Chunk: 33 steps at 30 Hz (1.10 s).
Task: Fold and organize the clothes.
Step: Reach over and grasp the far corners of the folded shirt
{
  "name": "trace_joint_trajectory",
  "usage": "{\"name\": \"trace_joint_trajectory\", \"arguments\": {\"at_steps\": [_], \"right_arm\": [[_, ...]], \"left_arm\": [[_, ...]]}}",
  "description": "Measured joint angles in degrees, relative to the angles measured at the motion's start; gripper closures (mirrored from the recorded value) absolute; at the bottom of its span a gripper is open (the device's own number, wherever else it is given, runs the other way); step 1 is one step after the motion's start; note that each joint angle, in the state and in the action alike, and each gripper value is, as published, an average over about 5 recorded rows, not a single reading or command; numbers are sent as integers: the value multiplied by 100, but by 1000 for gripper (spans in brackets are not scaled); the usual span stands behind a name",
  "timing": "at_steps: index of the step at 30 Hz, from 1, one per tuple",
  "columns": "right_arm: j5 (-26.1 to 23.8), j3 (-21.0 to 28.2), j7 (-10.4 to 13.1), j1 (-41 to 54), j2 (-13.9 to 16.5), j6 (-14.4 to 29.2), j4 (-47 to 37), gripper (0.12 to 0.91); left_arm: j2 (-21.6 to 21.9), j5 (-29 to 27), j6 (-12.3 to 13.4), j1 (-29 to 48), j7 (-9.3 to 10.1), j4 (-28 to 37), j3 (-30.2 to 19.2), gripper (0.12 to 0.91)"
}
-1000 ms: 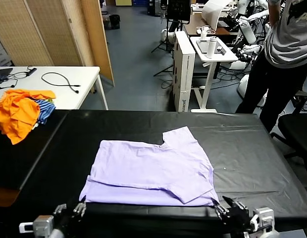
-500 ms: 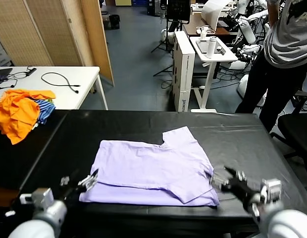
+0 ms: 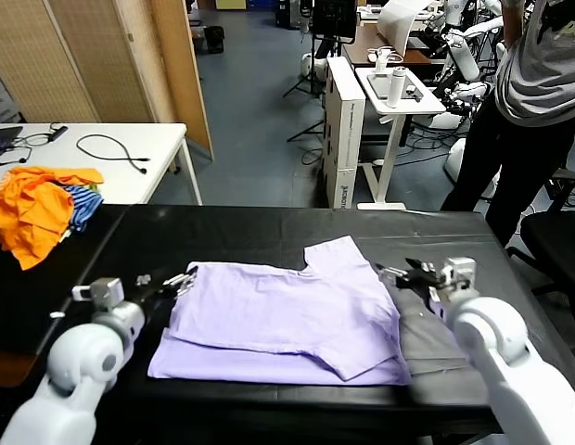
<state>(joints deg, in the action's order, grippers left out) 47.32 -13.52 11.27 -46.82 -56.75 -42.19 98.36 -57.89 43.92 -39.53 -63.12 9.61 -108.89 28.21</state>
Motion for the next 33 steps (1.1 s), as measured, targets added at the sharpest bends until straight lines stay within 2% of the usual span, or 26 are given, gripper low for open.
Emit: {"name": "trace_joint_trajectory", "arguments": {"at_steps": [3, 10, 21, 33], "right_arm": [[-14, 129, -8, 152, -69, 0, -192, 118], [-122, 317, -126, 310, -181, 0, -489, 118], [-217, 511, -172, 478, -275, 0, -717, 118], [-324, 755, -278, 824, -446, 0, -1117, 122]], "left_arm": [[68, -52, -64, 260, -94, 301, -229, 123], [53, -62, -103, 718, -171, 856, -619, 123], [70, -56, -70, 856, -207, 1146, -739, 123], [-133, 162, -57, 1175, -197, 1585, -808, 123]]}}
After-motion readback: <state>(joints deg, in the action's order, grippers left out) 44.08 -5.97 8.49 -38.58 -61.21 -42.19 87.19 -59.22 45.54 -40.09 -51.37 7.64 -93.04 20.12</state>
